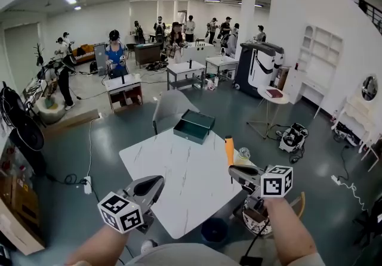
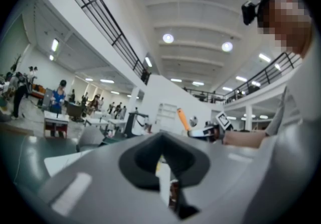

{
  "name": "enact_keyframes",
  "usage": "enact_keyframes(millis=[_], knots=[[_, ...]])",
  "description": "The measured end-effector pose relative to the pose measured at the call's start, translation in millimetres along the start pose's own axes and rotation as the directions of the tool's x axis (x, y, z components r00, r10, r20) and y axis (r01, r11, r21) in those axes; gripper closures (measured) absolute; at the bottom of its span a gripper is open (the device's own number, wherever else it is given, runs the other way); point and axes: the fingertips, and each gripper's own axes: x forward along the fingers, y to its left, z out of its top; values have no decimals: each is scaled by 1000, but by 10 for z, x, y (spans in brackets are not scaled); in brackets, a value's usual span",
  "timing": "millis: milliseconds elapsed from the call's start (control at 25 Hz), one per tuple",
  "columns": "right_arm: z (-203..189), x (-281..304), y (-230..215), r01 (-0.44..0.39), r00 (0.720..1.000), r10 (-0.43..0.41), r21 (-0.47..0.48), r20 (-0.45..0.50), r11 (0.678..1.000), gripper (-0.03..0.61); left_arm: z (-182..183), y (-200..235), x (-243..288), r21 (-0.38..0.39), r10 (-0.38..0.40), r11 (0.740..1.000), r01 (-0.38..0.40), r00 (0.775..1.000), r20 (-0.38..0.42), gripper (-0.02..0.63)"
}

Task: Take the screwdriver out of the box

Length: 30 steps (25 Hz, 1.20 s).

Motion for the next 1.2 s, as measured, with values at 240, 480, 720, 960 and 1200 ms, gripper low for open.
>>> enact_keyframes(millis=[240,480,720,960,1200], knots=[[40,33,185,-2,999,4,-38,46,999,561,20,62,-166,-6,4,1000,-4,1000,11,617],[83,235,382,32,995,-27,-55,100,998,561,39,329,-323,-2,-32,999,32,999,9,617],[184,617,441,104,982,-96,-41,164,994,561,149,796,-431,33,-100,994,100,995,-10,617],[191,925,491,166,965,-159,-16,209,986,561,222,1276,-529,15,-124,992,123,992,2,617],[284,1081,563,167,963,-157,-29,221,985,561,253,1399,-497,-6,-145,989,145,989,26,617]])
